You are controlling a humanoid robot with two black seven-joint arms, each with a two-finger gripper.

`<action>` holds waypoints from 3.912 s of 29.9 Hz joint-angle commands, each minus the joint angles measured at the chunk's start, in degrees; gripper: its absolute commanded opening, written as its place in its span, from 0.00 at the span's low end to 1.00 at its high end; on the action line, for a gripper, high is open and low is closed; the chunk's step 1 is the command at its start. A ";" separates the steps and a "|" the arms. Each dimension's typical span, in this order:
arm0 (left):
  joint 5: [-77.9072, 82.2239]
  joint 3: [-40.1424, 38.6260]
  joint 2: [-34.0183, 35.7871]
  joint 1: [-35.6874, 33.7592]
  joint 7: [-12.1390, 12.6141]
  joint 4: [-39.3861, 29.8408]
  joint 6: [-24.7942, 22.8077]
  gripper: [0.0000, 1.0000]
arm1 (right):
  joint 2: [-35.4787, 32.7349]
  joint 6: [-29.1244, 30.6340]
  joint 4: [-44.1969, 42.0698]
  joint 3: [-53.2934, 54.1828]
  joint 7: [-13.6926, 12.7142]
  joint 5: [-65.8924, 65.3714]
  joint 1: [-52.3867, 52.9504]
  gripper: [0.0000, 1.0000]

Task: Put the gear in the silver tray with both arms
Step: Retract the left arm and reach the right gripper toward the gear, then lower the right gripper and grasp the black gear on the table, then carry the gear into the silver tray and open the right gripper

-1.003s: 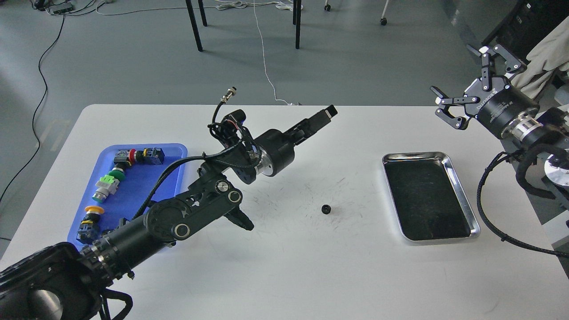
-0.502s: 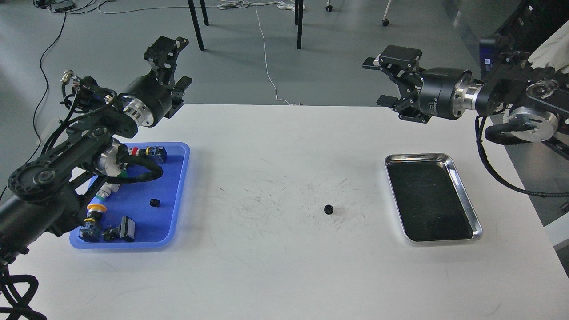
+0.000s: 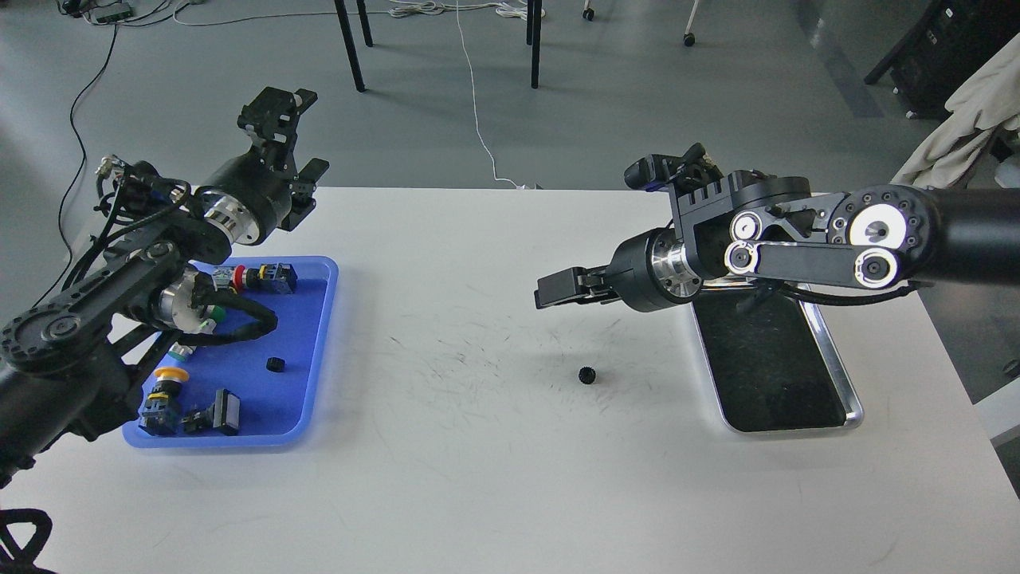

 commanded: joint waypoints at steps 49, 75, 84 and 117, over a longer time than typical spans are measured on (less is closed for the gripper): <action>-0.09 0.09 0.71 1.23 -4.01 0.08 0.08 0.98 | 12.92 7.86 -17.22 -10.70 -0.42 0.15 -7.63 0.62; -0.09 0.18 0.80 1.49 -4.09 0.25 0.35 0.98 | 12.92 8.52 -15.90 -8.33 -0.06 0.86 -3.34 0.02; 0.00 0.26 1.06 1.58 -4.09 1.05 0.35 0.98 | -7.27 8.52 -9.13 -0.67 0.11 -0.28 1.61 0.02; 0.09 0.70 0.44 1.84 -4.01 1.83 0.44 0.98 | -14.86 4.25 -18.45 3.54 0.55 -10.75 -18.97 0.57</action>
